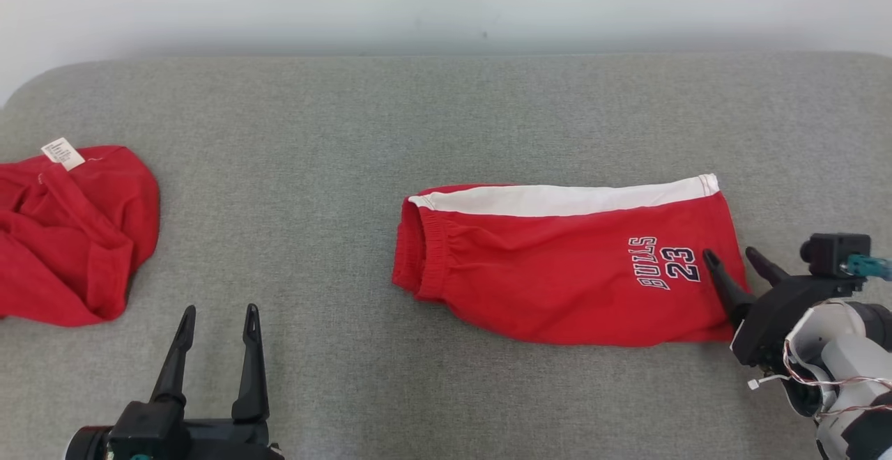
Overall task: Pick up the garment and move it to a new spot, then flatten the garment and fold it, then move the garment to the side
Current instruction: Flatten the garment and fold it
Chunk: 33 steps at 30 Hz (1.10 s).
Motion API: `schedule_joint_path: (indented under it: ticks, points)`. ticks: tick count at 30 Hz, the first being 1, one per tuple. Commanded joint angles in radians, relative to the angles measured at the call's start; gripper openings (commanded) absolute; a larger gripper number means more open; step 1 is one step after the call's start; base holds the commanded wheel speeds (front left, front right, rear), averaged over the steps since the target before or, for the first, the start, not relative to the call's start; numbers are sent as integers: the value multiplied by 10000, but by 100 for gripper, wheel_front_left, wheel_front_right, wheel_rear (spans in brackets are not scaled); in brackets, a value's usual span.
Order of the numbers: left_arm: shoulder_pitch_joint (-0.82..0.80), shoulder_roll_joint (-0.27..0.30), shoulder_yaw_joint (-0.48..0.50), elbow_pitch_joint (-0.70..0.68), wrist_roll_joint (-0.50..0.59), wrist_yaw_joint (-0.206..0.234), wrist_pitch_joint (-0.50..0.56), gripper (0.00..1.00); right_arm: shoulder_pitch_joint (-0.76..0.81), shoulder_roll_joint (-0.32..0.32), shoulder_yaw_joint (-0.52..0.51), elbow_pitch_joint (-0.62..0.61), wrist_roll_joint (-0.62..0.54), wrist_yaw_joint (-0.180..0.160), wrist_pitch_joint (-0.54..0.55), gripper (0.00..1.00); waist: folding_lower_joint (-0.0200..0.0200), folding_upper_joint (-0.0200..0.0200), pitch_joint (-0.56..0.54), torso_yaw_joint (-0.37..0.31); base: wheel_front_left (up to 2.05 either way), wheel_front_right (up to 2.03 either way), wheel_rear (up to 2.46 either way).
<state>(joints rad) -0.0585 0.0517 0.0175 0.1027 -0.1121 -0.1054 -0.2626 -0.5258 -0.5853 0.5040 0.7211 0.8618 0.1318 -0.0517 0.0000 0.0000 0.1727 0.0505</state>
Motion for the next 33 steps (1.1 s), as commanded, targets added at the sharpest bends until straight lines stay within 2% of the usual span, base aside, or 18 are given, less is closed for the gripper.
schedule_joint_path:
  ticks: [1,9,10,11,12,17,22,27,29,33]
  points:
    - [-7,-17,-5,-8,77,-2,-33,100,-151,161,59,272,-272,-23,231,100,0,0,12,116,0,0,0]
    - [-27,-18,-105,-1,-110,87,-33,100,-491,622,86,1347,-698,-23,1046,100,0,0,104,372,0,0,0]
    - [-4,-19,-112,-4,-120,111,-33,100,-453,700,146,1347,-652,-22,1160,68,0,0,107,386,0,0,0]
    - [23,-20,-103,-5,-130,134,-33,100,-396,785,186,1331,-553,-17,1266,25,0,0,108,386,0,0,0]
    - [48,-20,-92,-8,-144,149,-33,100,-366,834,192,1292,-465,-9,1318,0,0,0,107,381,0,0,0]
    - [86,-19,-4,68,-159,144,-33,100,-424,696,197,1312,-358,-11,1382,0,0,0,48,324,0,0,0]
    - [145,-21,-109,-14,-159,248,-33,100,-567,12,-76,1757,-463,-32,1052,0,0,0,-105,259,0,0,0]
    - [210,-15,51,-62,-194,208,-33,100,-639,-336,-295,1960,-378,-25,793,0,0,0,-175,127,0,0,0]
    - [262,-18,25,-95,-161,231,-33,100,-687,-486,-280,1739,-305,-25,699,0,0,0,-176,43,0,0,0]
    - [426,-15,34,-168,-138,329,-33,100,-716,-279,-147,798,-226,-25,609,0,0,0,-211,-185,0,0,0]
